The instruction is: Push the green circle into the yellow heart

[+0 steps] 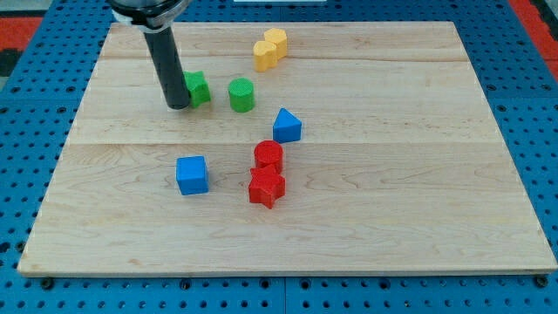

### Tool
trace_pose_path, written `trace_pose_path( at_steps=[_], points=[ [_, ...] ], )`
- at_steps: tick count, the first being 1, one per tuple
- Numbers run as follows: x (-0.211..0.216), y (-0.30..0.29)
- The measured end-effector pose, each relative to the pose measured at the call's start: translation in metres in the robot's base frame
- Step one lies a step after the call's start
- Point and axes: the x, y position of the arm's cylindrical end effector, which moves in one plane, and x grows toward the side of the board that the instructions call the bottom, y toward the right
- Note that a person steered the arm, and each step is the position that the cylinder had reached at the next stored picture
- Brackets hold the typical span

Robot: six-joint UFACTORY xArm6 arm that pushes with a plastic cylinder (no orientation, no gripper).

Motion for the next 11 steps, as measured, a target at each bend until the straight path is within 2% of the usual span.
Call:
trace_pose_path(
  at_steps=[2,3,4,5,6,7,9,10,11],
  points=[
    [-0.086,0.035],
    [-0.052,-0.004],
    [0.021,0.006],
    [0.043,0.062],
    [-0.009,0.079],
    [-0.041,0.080],
    [-0.037,0.084],
    [-0.026,0.008],
    [-0.060,-0.014]
  ],
)
